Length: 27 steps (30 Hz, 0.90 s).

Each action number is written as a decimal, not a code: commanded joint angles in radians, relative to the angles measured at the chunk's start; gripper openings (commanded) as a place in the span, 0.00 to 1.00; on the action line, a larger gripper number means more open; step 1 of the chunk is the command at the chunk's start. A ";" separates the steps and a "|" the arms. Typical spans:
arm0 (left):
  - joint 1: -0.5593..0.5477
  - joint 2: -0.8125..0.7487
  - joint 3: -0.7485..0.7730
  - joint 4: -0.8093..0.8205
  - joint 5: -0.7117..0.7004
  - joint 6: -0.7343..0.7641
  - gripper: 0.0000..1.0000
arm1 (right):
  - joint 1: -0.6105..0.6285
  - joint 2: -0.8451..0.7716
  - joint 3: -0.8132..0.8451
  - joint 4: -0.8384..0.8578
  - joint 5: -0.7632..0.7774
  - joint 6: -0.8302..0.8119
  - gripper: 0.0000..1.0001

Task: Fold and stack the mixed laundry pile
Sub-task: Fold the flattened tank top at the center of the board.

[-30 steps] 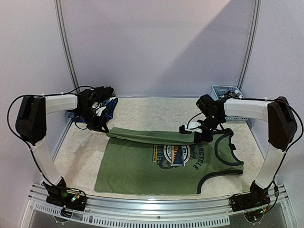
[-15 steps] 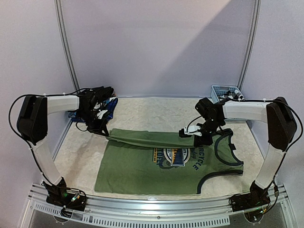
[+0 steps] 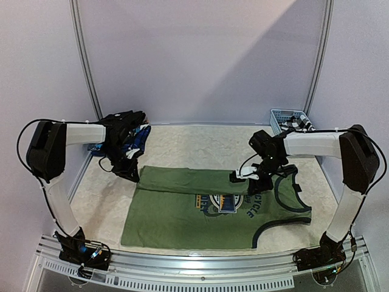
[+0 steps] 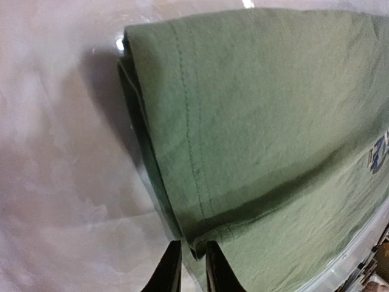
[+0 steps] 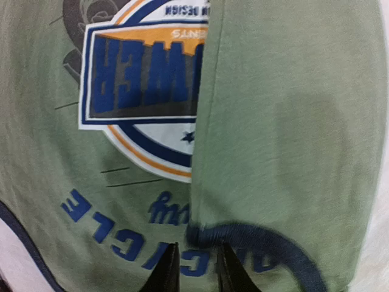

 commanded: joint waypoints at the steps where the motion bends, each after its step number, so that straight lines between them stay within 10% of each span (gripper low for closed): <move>1: -0.011 -0.042 0.025 -0.048 -0.019 0.013 0.20 | 0.017 -0.017 -0.011 -0.095 -0.007 -0.053 0.28; 27: -0.110 0.184 0.190 0.136 -0.025 -0.150 0.21 | -0.353 0.160 0.282 -0.020 0.101 0.265 0.23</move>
